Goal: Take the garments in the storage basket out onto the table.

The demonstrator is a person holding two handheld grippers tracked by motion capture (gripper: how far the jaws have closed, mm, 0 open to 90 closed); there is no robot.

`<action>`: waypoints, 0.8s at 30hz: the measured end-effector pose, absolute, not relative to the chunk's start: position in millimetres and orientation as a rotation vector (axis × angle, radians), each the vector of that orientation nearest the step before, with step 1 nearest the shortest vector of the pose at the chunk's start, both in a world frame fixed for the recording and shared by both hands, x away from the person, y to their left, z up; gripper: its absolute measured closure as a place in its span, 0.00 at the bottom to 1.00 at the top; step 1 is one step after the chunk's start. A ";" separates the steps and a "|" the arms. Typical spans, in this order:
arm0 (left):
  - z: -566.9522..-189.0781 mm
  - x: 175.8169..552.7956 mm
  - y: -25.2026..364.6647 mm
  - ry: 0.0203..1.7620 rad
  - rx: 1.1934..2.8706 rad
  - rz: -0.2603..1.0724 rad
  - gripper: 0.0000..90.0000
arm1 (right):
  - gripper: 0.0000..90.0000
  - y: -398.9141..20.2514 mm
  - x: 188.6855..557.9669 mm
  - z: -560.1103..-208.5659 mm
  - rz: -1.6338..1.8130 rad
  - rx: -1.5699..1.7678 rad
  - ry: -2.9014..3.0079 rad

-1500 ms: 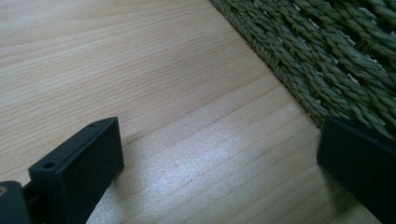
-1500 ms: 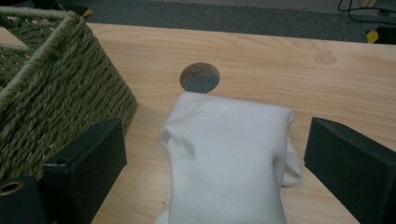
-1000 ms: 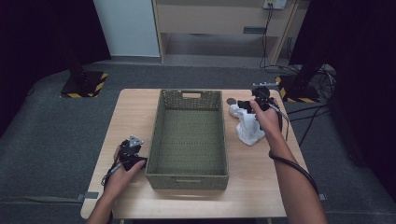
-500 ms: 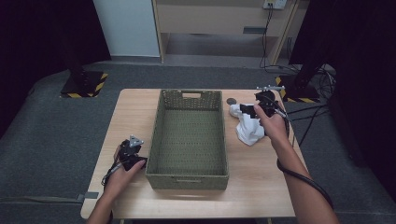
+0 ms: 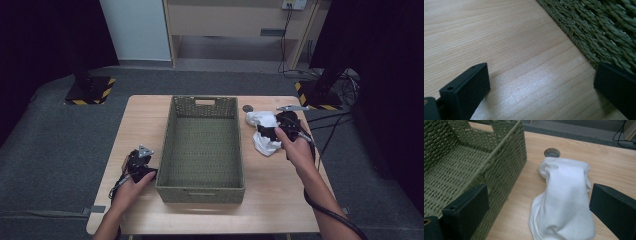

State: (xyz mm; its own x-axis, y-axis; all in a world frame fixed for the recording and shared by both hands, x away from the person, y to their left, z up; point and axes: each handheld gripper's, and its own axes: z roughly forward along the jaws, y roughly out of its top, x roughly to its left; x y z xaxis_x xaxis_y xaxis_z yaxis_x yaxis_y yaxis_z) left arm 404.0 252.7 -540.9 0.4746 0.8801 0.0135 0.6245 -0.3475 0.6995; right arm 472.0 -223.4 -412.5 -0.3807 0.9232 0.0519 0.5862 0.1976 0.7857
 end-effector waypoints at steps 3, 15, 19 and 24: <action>-540.9 403.9 252.7 1.241 2.092 0.523 0.00 | 0.03 -221.7 465.5 -416.4 1.029 1.384 2.058; -540.9 403.9 252.7 1.241 2.092 0.523 0.00 | 0.03 -225.5 441.6 -424.1 1.045 1.335 2.072; -540.9 403.9 252.7 1.241 2.092 0.523 0.00 | 0.03 -230.3 431.8 -429.8 1.063 1.349 2.065; -540.9 403.9 252.7 1.241 2.091 0.523 0.00 | 0.03 -233.1 422.9 -439.4 1.059 1.357 2.079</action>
